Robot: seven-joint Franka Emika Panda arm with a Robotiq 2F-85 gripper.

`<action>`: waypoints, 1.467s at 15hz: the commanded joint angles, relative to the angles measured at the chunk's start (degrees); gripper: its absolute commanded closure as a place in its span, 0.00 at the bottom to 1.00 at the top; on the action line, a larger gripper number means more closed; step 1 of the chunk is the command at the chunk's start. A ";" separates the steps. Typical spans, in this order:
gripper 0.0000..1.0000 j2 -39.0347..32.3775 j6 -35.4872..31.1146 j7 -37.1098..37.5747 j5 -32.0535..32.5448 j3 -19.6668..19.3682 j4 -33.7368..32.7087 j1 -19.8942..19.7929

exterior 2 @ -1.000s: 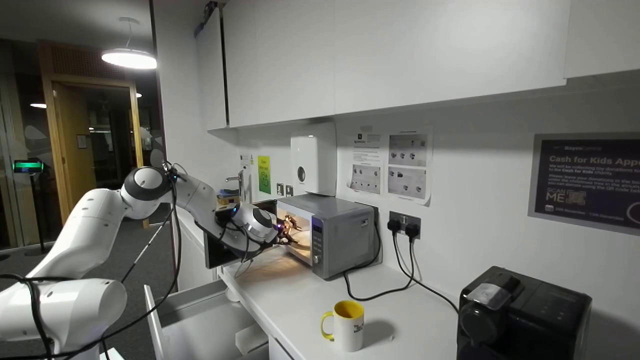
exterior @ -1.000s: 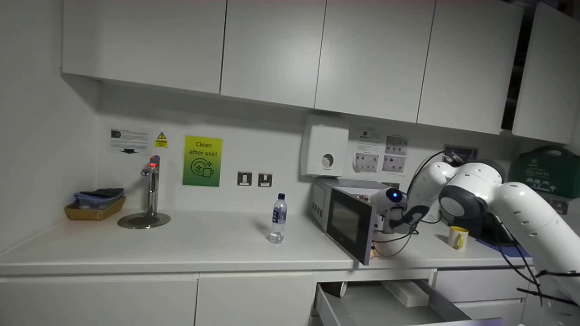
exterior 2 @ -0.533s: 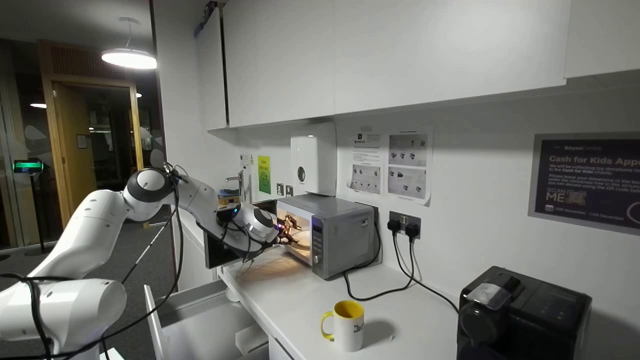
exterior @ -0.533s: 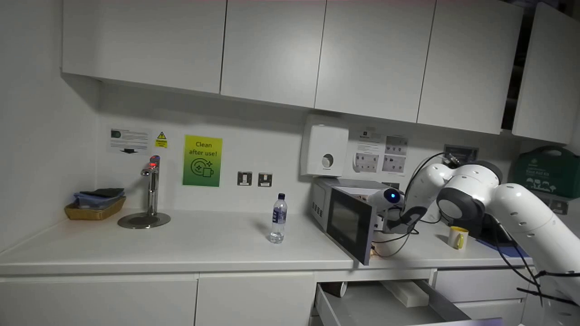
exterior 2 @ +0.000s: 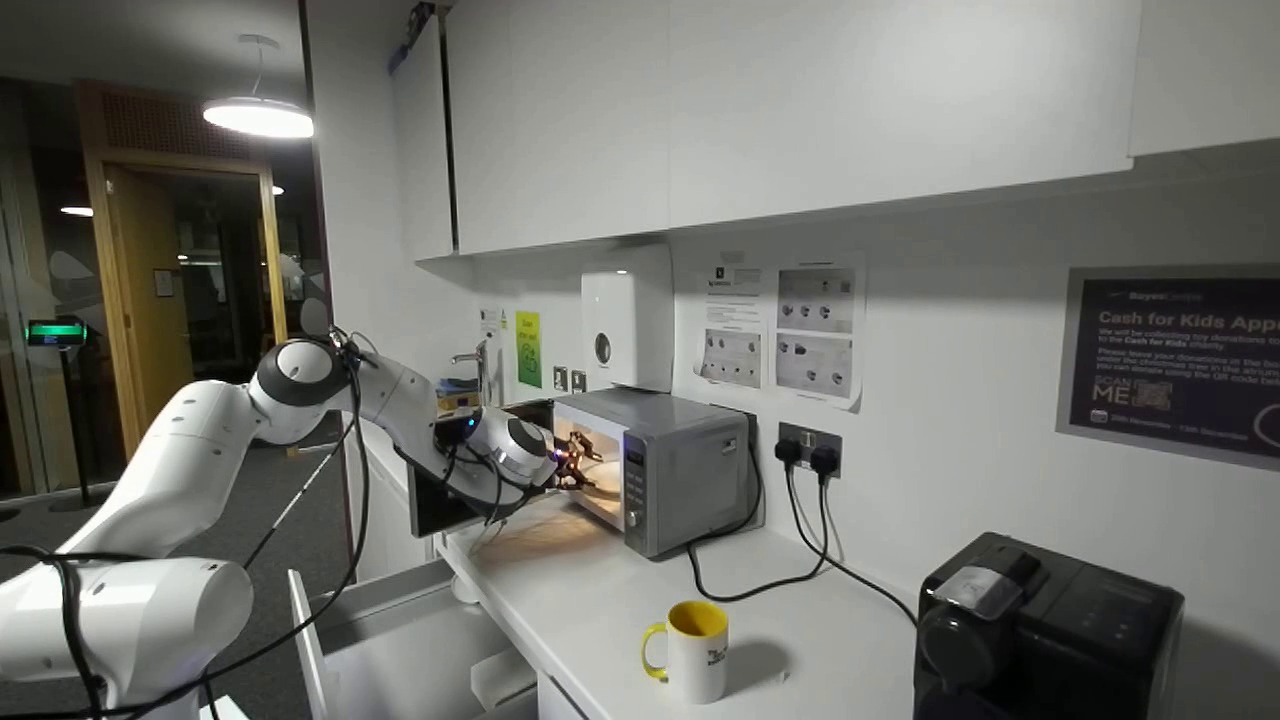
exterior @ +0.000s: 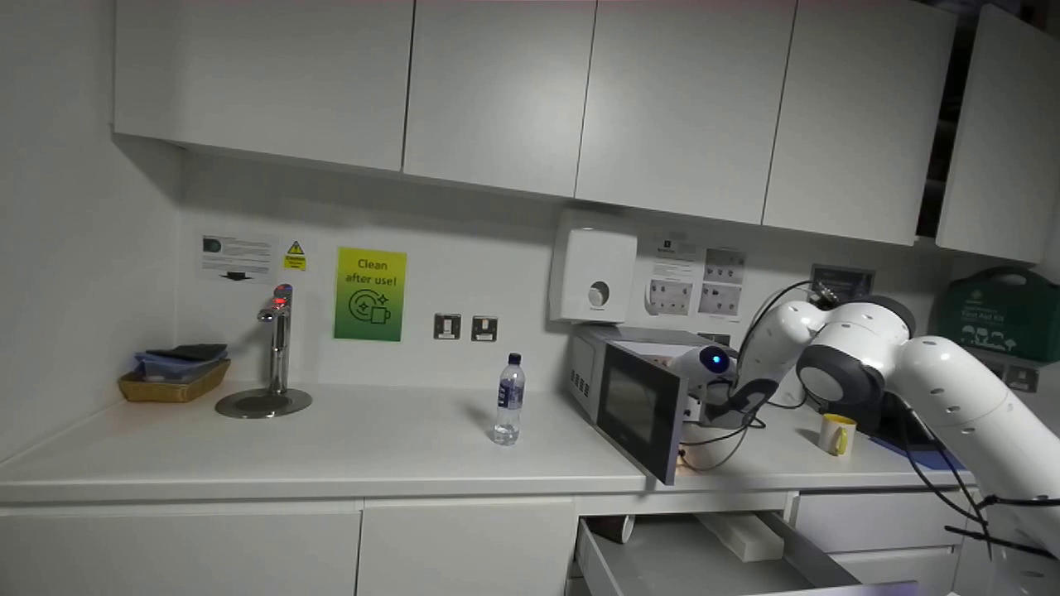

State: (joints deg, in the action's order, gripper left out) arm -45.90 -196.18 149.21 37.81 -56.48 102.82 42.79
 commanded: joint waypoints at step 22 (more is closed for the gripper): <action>0.38 2.34 -1.76 -0.13 -1.97 2.57 0.57 0.27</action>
State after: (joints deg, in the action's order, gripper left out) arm -45.52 -197.80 149.27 36.48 -54.38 102.25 42.88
